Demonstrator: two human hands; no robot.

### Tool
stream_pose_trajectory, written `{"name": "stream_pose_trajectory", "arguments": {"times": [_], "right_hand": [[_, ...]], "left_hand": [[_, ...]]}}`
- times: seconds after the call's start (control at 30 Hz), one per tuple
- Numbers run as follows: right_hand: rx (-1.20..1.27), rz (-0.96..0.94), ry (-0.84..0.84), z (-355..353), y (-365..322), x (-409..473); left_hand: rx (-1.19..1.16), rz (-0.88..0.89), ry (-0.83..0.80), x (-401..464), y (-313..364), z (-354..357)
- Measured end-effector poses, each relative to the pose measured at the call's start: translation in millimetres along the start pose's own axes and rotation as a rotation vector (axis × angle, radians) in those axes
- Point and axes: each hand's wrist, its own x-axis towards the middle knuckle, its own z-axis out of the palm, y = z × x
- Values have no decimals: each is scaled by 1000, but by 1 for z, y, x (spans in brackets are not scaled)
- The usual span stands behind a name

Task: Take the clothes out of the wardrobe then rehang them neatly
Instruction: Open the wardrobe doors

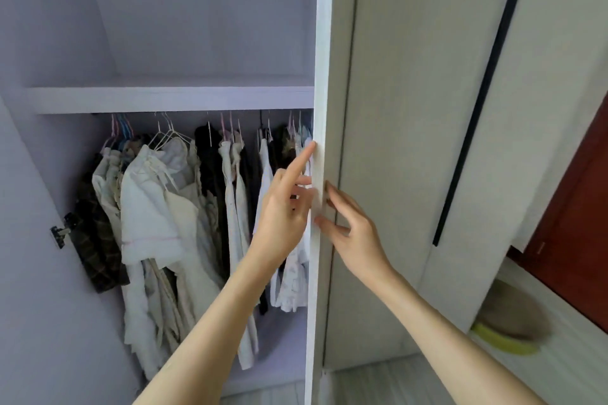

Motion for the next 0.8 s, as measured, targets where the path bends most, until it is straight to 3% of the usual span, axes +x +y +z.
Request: {"name": "stream_pose_trajectory", "arguments": {"times": [0.23, 0.6, 0.7, 0.8], "right_hand": [[-87, 97, 77, -85, -4, -27], [-233, 169, 60, -153, -7, -51], [-284, 143, 72, -157, -10, -55], [-428, 80, 106, -153, -18, -58]], "left_hand": [[2, 14, -134, -3, 42, 83], [135, -13, -502, -10, 58, 118], [256, -41, -584, -15, 59, 116], [564, 45, -588, -22, 52, 105]]}}
